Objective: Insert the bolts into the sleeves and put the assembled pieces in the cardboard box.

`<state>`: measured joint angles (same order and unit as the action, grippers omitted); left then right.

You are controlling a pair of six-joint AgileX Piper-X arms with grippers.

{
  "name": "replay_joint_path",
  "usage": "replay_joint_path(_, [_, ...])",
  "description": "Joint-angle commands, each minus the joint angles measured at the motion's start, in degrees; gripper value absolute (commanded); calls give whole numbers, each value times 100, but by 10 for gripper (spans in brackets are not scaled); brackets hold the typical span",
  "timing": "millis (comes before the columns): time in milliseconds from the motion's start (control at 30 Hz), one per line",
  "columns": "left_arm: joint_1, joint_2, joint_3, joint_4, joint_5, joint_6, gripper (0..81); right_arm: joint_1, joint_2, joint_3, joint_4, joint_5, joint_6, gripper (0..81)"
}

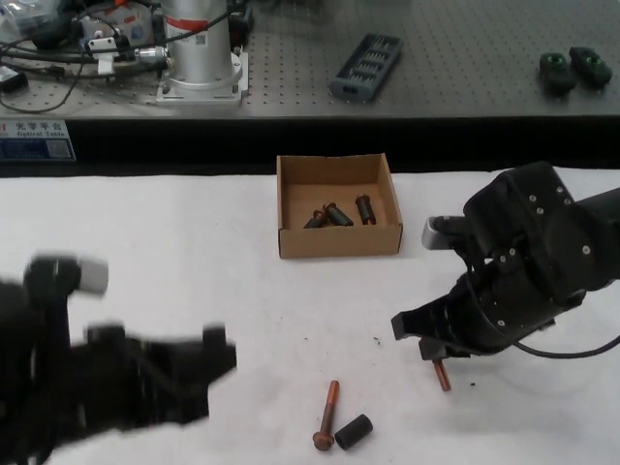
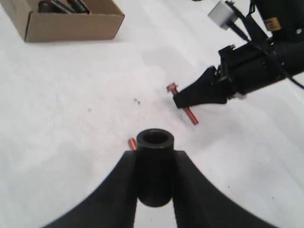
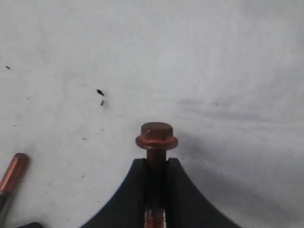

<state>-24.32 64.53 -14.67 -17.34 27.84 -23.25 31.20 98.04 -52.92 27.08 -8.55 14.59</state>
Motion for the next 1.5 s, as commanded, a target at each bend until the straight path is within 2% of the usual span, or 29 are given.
replay_joint_path(0, [-97, 43, 158, -590, 116, -308, 83, -34, -173, -21, -88, -300, -401, 43])
replay_joint_path(100, [-303, 183, 210, -909, 420, -344, 83, -34, -291, -10, -88, -807, -469, 43])
replay_joint_path(367, [-780, 1155, 210, -1734, 392, -36, 83, -34, -890, 19, -674, -2096, -916, 43])
replay_joint_path(600, [-818, 2414, 173, -3684, 407, -868, 83, -34, -1237, 19, -1437, -3133, -648, 43])
replay_joint_path(700, [-818, 2851, 26, -4208, 717, -1282, 83, -48, -1312, 198, -1946, -3605, -618, 43])
replay_joint_path(800, [-818, 3116, -175, -4553, 1137, -1430, 83, -84, -1361, 576, -2872, -3912, -176, 43])
replay_joint_path(1000, [-818, 3217, -547, -4577, 2021, -1415, 83, -119, -1363, 1415, -5122, -4306, 1163, 43])
replay_joint_path(1200, [-818, 3217, -683, -4577, 2352, -1415, 83, -119, -1373, 2049, -7261, -4348, 2040, 43])
replay_joint_path(1300, [-818, 3217, -680, -4577, 2458, -1415, 83, -119, -1369, 2284, -7745, -4348, 2311, 43])
replay_joint_path(1467, [-818, 3217, -680, -4577, 2560, -1252, 83, -119, -1369, 2542, -7822, -4349, 2313, 43])
